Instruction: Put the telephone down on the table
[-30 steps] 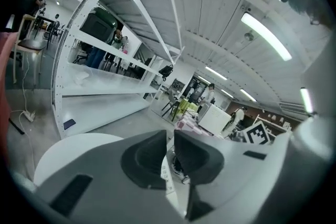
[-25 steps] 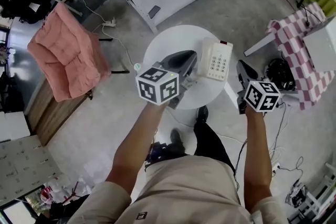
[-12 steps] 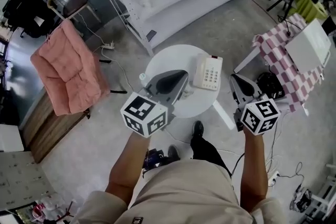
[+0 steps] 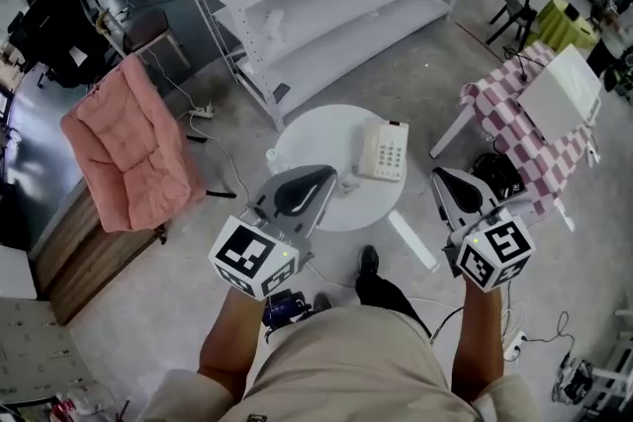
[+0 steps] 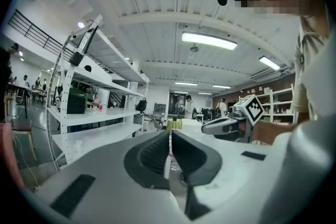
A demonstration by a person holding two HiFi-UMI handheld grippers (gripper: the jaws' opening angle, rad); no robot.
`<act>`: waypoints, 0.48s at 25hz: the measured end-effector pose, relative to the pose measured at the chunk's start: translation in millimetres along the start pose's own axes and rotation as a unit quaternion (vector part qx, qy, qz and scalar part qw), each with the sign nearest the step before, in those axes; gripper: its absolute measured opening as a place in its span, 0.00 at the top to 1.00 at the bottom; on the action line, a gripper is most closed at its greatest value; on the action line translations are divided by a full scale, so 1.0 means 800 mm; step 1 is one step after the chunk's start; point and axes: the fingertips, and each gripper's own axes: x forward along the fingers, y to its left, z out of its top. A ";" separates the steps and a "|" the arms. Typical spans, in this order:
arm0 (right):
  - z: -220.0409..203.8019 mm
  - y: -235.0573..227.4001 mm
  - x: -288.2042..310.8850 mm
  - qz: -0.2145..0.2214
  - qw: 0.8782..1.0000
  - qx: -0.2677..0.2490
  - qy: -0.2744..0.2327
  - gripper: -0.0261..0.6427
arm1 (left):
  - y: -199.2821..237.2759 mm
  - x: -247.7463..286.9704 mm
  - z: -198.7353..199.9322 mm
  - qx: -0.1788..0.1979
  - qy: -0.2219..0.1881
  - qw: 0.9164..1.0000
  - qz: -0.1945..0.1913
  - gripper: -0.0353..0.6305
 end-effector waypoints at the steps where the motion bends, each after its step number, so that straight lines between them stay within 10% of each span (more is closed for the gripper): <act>1: 0.002 0.005 -0.007 0.000 1.000 0.000 -0.002 0.98 | -0.003 -0.007 0.003 0.000 0.001 1.000 0.001 0.92; 12: -0.002 0.042 -0.050 -0.011 1.000 0.005 -0.002 0.97 | -0.021 -0.054 -0.002 0.004 -0.006 1.000 -0.004 0.92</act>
